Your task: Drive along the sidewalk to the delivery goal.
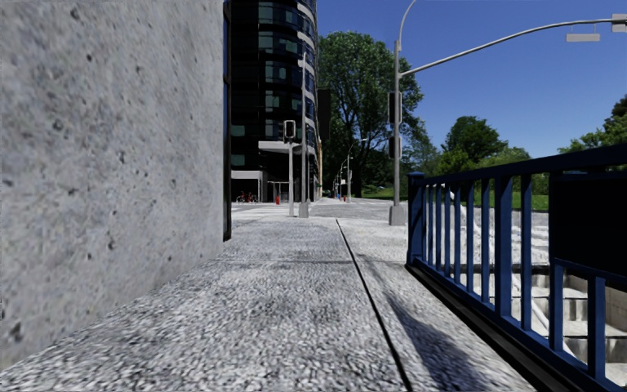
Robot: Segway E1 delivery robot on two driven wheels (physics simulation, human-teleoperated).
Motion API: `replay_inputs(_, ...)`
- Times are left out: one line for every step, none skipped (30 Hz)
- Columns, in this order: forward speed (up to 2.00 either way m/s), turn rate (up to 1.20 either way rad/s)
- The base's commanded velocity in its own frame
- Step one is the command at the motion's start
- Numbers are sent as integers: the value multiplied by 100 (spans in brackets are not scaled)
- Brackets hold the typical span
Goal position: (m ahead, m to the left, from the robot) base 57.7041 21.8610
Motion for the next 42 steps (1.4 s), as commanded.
replay_inputs(143,0)
replay_inputs(143,0)
replay_inputs(143,0)
replay_inputs(143,0)
replay_inputs(143,0)
replay_inputs(143,0)
replay_inputs(143,0)
replay_inputs(143,0)
replay_inputs(143,-106)
replay_inputs(143,-120)
replay_inputs(143,-120)
replay_inputs(143,-120)
replay_inputs(143,-120)
replay_inputs(143,-2)
replay_inputs(143,0)
replay_inputs(143,0)
replay_inputs(143,0)
replay_inputs(143,0)
replay_inputs(143,0)
replay_inputs(143,0)
replay_inputs(143,0)
replay_inputs(143,0)
replay_inputs(143,0)
replay_inputs(143,0)
replay_inputs(143,0)
replay_inputs(143,0)
replay_inputs(143,0)
replay_inputs(143,0)
replay_inputs(143,0)
replay_inputs(143,0)
replay_inputs(143,0)
replay_inputs(143,0)
replay_inputs(143,0)
replay_inputs(143,0)
replay_inputs(143,0)
replay_inputs(143,0)
replay_inputs(143,0)
replay_inputs(143,0)
replay_inputs(143,0)
replay_inputs(143,0)
replay_inputs(143,0)
replay_inputs(143,0)
